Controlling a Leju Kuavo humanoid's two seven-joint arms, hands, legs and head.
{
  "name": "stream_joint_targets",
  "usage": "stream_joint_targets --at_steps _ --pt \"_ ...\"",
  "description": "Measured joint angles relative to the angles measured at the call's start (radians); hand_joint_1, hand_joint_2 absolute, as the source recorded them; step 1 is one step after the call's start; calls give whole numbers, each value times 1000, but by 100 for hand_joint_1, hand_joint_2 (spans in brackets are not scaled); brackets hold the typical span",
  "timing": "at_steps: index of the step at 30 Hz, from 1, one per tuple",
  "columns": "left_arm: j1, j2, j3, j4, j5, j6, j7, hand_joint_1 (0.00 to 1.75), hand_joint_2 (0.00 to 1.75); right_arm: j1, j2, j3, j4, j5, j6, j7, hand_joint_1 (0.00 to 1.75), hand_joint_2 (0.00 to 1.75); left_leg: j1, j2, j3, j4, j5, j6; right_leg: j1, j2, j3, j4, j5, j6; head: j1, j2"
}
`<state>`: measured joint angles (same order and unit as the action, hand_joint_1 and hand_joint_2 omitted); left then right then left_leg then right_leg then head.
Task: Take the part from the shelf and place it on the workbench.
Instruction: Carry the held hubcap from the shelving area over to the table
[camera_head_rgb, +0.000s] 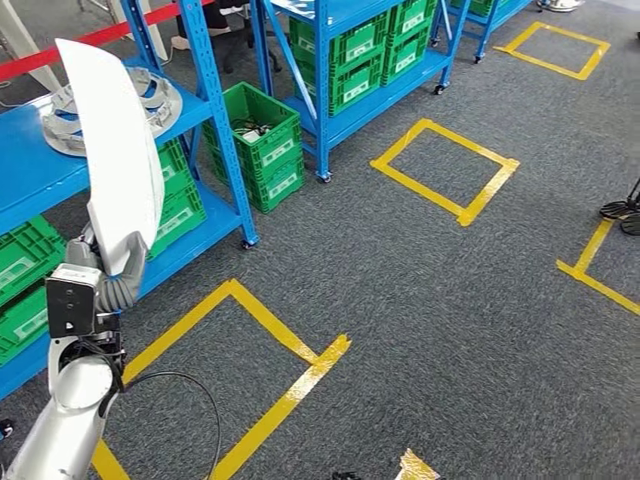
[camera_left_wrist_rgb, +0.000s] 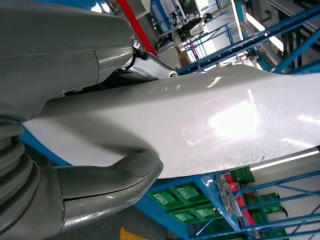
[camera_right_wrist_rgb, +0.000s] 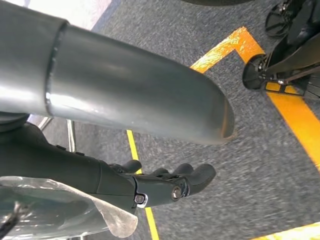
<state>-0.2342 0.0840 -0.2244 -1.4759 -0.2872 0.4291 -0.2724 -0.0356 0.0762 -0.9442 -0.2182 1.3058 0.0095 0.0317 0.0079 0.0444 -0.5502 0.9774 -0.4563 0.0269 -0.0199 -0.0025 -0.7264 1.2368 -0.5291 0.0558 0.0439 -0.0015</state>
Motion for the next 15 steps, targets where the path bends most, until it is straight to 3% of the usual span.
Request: stream_joint_targets --at_steps 2,4,7,9,12,13,14,15 --pt "1 0 1 -3 0 0 0 175 175 -1 1 0 0 0 0 0 0 0 -1 16 -1 10 -8 -11 -1 -31 84 -143 51 1 0 0" --pt "1 1 4 -7 -1 0 0 175 175 -2 3 0 0 0 0 -1 0 0 -5 27 -2 21 -15 -25 1 -48 129 -216 64 -13 -2 0" --pt "0 0 8 -11 -1 0 0 175 175 -1 5 0 1 0 1 0 0 0 -5 39 0 27 -22 -38 2 -27 126 -215 64 -41 -4 0" --pt "1 0 10 -13 -1 0 0 175 175 -1 5 0 1 0 1 0 0 0 0 14 -15 70 -58 -46 1 -10 125 -216 67 -52 -7 0" --pt "6 3 15 -13 2 0 0 175 175 -1 5 0 1 0 1 -1 0 0 2 -30 -100 263 -153 -48 4 18 122 -216 70 -61 -10 0" --pt "9 4 16 -13 2 0 0 175 175 -1 5 0 1 0 2 -3 0 0 1 -33 -123 311 -165 -46 7 29 122 -216 71 -63 -10 0" --pt "12 4 16 -13 3 0 0 175 175 -1 5 0 1 1 2 -5 0 0 0 -35 -132 325 -158 -41 10 41 122 -216 72 -64 -10 0" --pt "13 4 16 -14 2 0 0 175 175 -1 5 0 1 1 3 -8 0 0 -2 -39 -120 295 -130 -34 13 52 123 -216 72 -64 -10 0"
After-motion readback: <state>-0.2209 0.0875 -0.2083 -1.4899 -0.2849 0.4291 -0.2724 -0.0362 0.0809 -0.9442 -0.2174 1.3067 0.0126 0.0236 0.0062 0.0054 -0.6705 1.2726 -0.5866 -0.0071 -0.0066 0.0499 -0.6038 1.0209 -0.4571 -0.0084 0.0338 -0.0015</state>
